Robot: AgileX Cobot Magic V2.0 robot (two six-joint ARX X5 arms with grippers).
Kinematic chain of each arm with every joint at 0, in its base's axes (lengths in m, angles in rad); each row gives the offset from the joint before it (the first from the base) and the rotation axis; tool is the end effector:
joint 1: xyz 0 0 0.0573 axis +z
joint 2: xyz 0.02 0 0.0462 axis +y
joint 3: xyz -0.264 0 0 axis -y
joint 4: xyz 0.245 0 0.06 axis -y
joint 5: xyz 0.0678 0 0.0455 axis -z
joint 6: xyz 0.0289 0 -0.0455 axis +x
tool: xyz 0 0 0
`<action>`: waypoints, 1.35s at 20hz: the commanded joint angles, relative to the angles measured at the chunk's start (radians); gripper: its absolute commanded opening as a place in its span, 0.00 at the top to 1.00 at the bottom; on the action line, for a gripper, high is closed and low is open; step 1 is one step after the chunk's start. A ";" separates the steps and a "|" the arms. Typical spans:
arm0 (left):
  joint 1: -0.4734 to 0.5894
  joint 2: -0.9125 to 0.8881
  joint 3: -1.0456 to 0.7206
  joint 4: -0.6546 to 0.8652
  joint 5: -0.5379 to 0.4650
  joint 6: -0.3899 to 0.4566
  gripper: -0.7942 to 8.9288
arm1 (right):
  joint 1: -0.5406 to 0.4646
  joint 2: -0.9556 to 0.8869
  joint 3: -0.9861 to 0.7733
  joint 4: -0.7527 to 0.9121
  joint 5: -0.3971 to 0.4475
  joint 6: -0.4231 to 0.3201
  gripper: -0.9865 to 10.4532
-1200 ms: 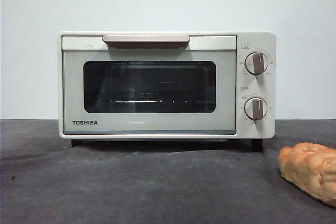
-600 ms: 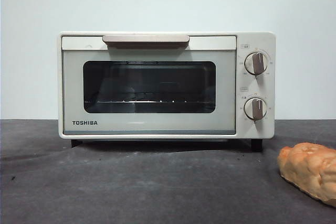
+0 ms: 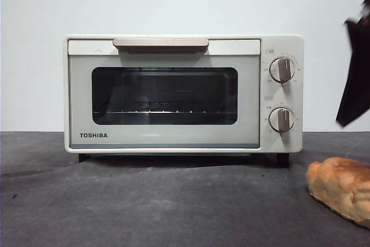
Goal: The left arm flap open the oven, the right arm pick bread and place it into oven, the left arm flap close the oven
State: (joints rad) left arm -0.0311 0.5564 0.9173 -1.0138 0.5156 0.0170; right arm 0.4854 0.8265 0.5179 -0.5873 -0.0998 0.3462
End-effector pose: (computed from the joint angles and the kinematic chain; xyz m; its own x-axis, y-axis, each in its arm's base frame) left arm 0.0772 -0.0167 0.3291 0.6754 -0.5143 -0.5285 0.4288 0.8570 -0.2860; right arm 0.1341 0.0740 0.2051 0.5034 0.3782 -0.7769 -0.2542 0.9242 0.2852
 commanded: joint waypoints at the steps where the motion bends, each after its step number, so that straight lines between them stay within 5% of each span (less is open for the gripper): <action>1: -0.002 0.005 0.019 0.011 0.003 0.018 0.90 | 0.043 0.084 0.009 0.058 0.069 0.014 0.54; 5: -0.002 0.005 0.019 0.011 0.003 0.017 0.90 | 0.076 0.212 0.009 0.159 0.146 0.019 0.54; 12: -0.002 0.005 0.019 0.011 0.003 0.018 0.90 | 0.076 0.365 0.009 0.224 0.156 0.019 0.54; 15: -0.002 0.004 0.019 0.011 0.003 0.017 0.90 | 0.076 0.396 0.009 0.226 0.156 0.020 0.65; 18: -0.002 0.005 0.019 0.011 0.003 0.017 0.90 | 0.076 0.394 0.010 0.236 0.140 0.020 0.75; 27: -0.029 0.035 0.019 0.117 0.003 -0.056 0.90 | 0.076 0.224 0.072 0.129 0.122 0.009 0.75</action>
State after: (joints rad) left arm -0.0608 0.5838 0.9173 -0.9070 0.5156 -0.0193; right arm 0.5545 1.0428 0.5762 -0.4637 0.0223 0.3527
